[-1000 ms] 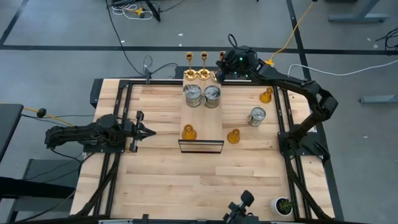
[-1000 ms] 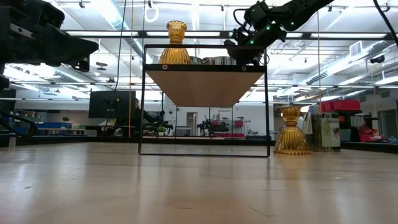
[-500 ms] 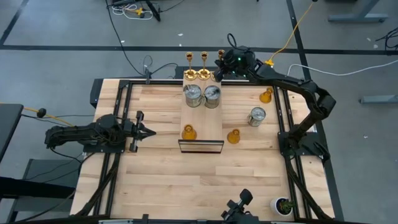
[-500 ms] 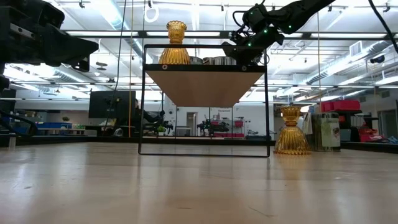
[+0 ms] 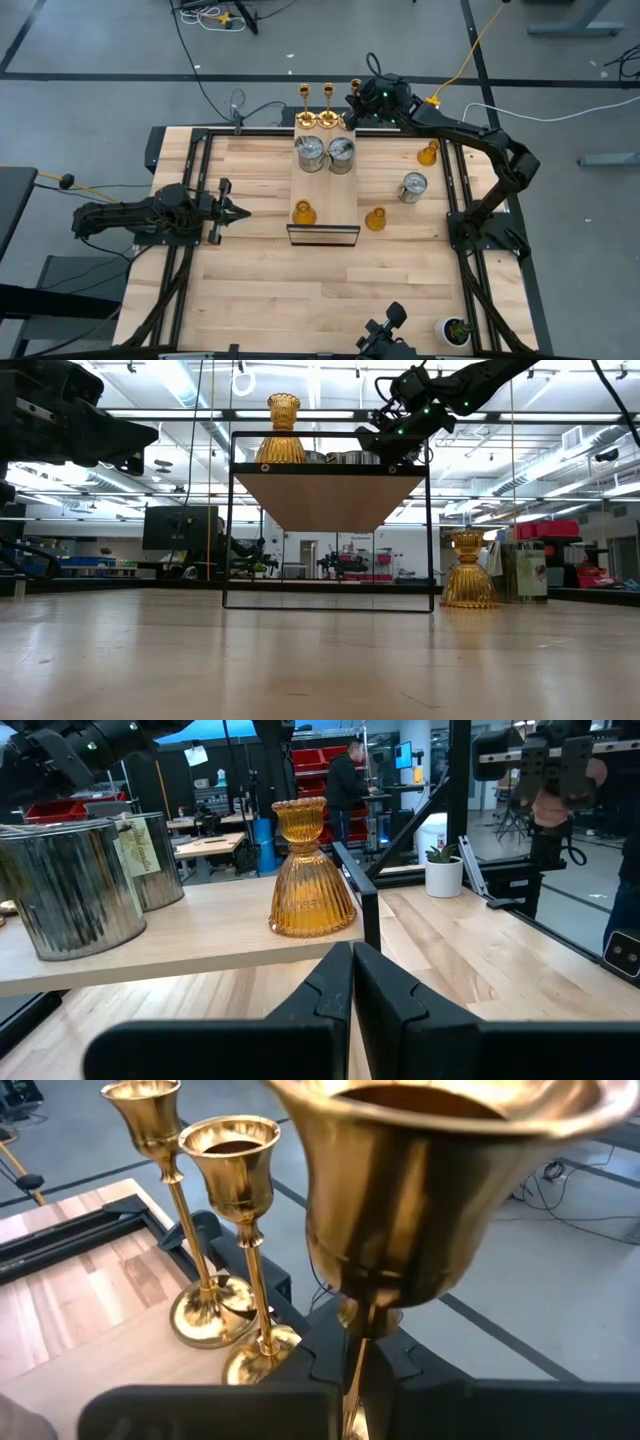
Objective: Pick & Place candle stick holders
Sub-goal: Put the gold candle holder aligned with the other candle holder on the shelf
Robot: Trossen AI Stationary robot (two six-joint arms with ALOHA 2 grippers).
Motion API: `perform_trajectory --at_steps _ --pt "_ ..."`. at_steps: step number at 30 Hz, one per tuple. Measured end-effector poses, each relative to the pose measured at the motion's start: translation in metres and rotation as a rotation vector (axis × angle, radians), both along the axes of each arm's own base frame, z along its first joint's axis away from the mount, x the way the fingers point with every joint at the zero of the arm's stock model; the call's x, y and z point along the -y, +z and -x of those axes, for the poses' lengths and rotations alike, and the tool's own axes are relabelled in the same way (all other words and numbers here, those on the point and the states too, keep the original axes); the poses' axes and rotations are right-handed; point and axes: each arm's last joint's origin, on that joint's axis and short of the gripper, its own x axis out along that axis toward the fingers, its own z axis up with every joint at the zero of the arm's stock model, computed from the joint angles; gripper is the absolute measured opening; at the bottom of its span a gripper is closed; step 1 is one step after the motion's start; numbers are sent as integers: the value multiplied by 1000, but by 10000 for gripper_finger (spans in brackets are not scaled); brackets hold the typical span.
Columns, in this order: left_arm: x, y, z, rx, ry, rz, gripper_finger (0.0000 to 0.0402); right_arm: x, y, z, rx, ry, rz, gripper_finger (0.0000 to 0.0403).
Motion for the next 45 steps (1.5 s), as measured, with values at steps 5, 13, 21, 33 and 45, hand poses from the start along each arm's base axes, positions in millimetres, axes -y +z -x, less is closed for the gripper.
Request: perform_trajectory --at_steps 5,13,21,33,45 --pt "0 0 0 0 0 0 18 1 0 0 10 -7 -11 13" --pt "0 0 0 0 0 0 18 1 -2 0 6 -7 -14 13" --pt "0 0 0 0 0 0 19 1 -2 0 4 -7 -15 13" --pt "0 0 0 0 0 0 18 1 -2 0 4 -7 -14 46" --pt "0 0 0 0 0 0 18 1 -2 0 7 3 -18 106"
